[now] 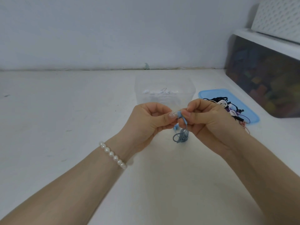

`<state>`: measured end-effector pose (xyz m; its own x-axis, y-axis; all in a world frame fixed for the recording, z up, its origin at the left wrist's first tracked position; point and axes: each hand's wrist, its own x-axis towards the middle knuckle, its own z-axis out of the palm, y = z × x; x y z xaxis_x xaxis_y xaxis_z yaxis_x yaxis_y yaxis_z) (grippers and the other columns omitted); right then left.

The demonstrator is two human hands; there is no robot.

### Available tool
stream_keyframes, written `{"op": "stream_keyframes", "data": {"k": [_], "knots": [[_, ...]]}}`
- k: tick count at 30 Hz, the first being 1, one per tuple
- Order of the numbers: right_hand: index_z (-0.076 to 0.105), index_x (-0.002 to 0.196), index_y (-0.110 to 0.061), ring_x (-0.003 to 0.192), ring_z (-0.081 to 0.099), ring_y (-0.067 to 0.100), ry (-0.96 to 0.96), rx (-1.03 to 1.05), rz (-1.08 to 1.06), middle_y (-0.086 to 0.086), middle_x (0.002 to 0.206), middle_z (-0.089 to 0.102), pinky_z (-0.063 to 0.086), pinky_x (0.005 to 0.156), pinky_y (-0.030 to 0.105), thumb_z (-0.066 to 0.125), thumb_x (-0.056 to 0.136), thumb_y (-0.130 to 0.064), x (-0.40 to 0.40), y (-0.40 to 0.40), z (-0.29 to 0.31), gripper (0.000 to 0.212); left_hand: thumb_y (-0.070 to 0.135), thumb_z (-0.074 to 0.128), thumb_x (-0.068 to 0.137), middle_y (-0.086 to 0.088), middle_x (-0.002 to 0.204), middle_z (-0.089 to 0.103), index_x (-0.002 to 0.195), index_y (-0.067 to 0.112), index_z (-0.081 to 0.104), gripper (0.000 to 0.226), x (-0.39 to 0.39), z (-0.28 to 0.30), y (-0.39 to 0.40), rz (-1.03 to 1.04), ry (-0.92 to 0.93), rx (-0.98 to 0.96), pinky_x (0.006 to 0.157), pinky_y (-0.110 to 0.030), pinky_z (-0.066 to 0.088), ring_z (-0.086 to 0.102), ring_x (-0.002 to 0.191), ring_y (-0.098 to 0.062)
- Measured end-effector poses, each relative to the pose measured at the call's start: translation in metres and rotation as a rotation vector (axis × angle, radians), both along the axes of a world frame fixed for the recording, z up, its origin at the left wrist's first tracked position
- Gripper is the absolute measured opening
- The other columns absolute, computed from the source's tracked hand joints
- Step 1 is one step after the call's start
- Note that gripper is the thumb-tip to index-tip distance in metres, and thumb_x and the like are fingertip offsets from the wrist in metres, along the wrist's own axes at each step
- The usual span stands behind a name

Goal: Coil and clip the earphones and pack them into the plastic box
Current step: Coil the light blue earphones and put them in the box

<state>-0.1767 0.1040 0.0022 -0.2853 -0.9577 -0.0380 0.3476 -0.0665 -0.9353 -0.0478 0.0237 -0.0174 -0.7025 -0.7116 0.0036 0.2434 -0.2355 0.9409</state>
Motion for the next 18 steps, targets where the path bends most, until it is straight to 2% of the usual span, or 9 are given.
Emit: {"op": "stream_keyframes", "data": {"k": [8, 10, 14, 16, 18], "knots": [[0.055, 0.052, -0.011, 0.051, 0.062, 0.017, 0.105, 0.015, 0.022, 0.011, 0.062, 0.067, 0.054, 0.059, 0.026, 0.062, 0.054, -0.001, -0.0032, 0.0011, -0.0007, 0.013, 0.009, 0.064, 0.060, -0.008, 0.061, 0.068, 0.053, 0.011, 0.063, 0.008, 0.0002, -0.0026, -0.0044, -0.086, -0.054, 0.099, 0.055, -0.020, 0.054, 0.065, 0.055, -0.013], [0.055, 0.053, -0.011, 0.053, 0.063, 0.018, 0.118, 0.016, 0.015, 0.011, 0.063, 0.067, 0.054, 0.060, 0.027, 0.063, 0.054, -0.002, -0.0038, 0.0003, -0.0014, 0.012, 0.009, 0.065, 0.059, -0.008, 0.061, 0.068, 0.057, 0.008, 0.061, 0.005, 0.0003, -0.0014, -0.0046, -0.064, -0.058, 0.061, 0.055, -0.020, 0.053, 0.065, 0.055, -0.013], [0.056, 0.066, -0.006, 0.054, 0.065, 0.018, 0.247, 0.044, -0.070, 0.007, 0.058, 0.066, 0.053, 0.054, 0.023, 0.067, 0.052, -0.006, -0.0039, -0.0020, -0.0017, 0.018, 0.016, 0.073, 0.057, -0.007, 0.065, 0.071, 0.067, 0.008, 0.064, 0.016, 0.0027, 0.0014, -0.0080, 0.052, -0.185, -0.158, 0.058, -0.020, 0.052, 0.068, 0.063, -0.015], [0.060, 0.070, -0.007, 0.053, 0.064, 0.014, 0.323, 0.025, -0.135, 0.004, 0.057, 0.067, 0.051, 0.053, 0.020, 0.071, 0.051, -0.006, -0.0039, -0.0023, -0.0022, 0.021, 0.013, 0.074, 0.066, -0.007, 0.069, 0.073, 0.072, 0.007, 0.067, 0.011, 0.0032, 0.0015, -0.0093, 0.070, -0.212, -0.206, 0.062, -0.022, 0.053, 0.069, 0.069, -0.016], [0.062, 0.072, -0.006, 0.055, 0.066, 0.014, 0.429, -0.001, -0.188, 0.006, 0.061, 0.068, 0.051, 0.054, 0.020, 0.074, 0.059, 0.003, -0.0046, -0.0025, -0.0031, 0.020, 0.008, 0.072, 0.072, -0.009, 0.074, 0.073, 0.078, 0.007, 0.069, 0.006, 0.0032, 0.0019, -0.0097, 0.093, -0.214, -0.205, 0.068, -0.025, 0.055, 0.070, 0.074, -0.018]]}}
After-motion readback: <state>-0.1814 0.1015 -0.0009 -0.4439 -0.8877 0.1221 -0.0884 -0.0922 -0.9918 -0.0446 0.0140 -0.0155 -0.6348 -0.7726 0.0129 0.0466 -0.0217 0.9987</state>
